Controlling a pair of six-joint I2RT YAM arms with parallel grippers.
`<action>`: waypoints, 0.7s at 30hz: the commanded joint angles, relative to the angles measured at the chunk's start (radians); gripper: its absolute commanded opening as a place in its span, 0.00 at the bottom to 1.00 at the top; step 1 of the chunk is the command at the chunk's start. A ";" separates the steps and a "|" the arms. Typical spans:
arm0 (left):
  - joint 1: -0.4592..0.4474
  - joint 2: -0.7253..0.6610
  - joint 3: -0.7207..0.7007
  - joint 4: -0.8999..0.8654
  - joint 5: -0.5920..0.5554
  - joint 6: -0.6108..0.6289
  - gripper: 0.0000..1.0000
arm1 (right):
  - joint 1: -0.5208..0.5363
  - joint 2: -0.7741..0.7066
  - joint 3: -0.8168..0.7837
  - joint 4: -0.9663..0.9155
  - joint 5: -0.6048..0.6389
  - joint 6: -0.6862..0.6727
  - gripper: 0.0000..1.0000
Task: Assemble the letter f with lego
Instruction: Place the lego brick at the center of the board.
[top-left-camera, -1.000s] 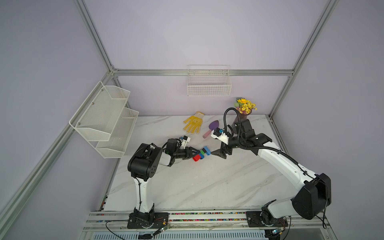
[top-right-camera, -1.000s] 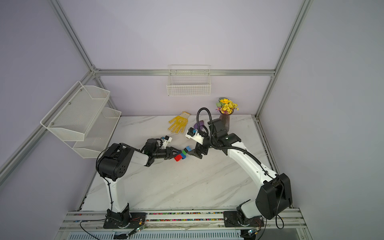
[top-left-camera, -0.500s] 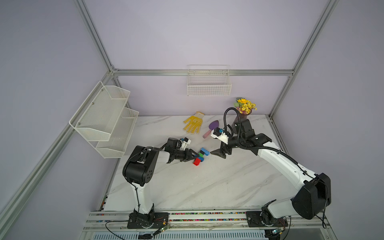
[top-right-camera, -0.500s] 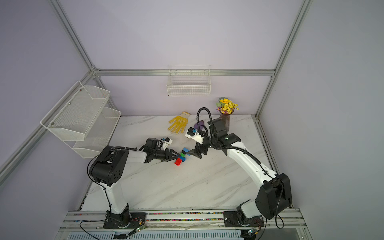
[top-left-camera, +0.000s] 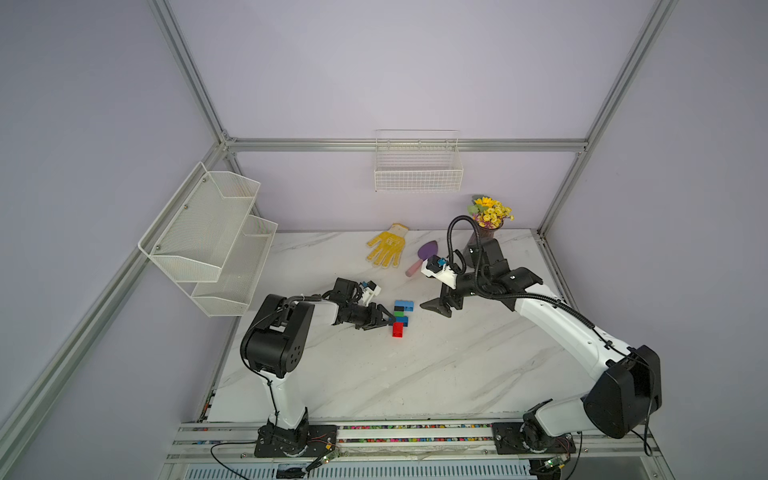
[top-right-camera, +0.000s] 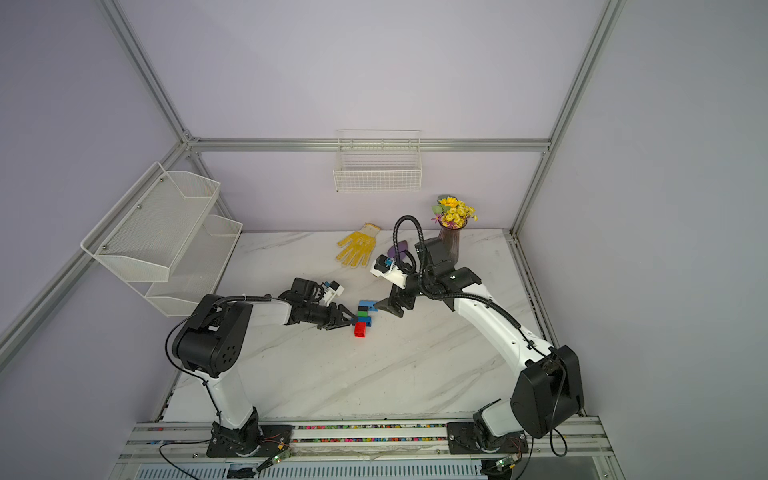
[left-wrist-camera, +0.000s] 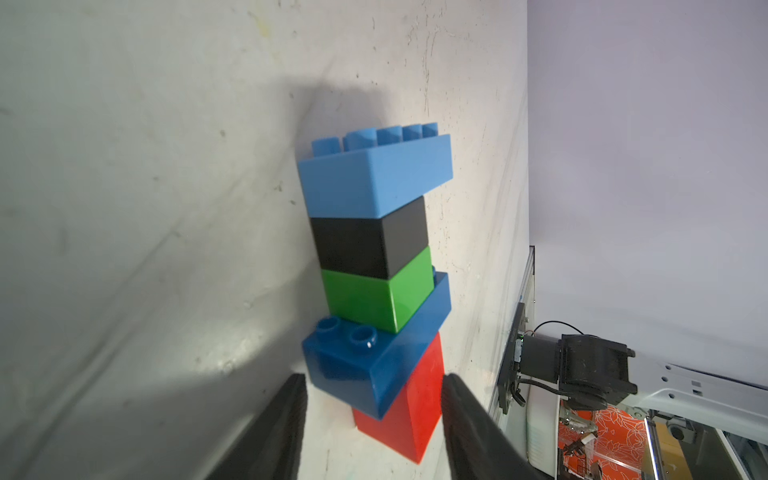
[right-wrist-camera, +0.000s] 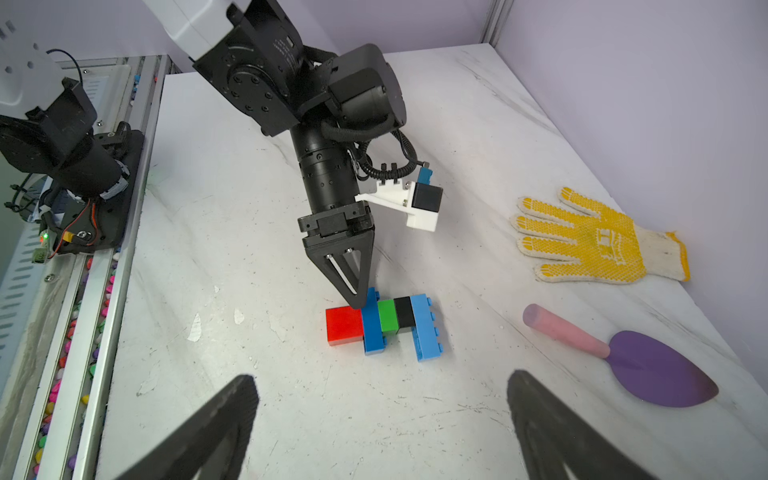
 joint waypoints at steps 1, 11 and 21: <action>-0.005 -0.030 0.061 -0.118 -0.076 0.095 0.58 | 0.005 0.009 -0.006 0.012 -0.020 0.007 0.97; 0.015 -0.076 0.197 -0.347 -0.274 0.255 0.63 | 0.003 0.022 -0.018 0.023 0.009 0.002 0.97; 0.120 -0.293 0.141 -0.228 -0.475 0.263 0.96 | -0.043 0.083 -0.128 0.252 0.079 0.138 0.97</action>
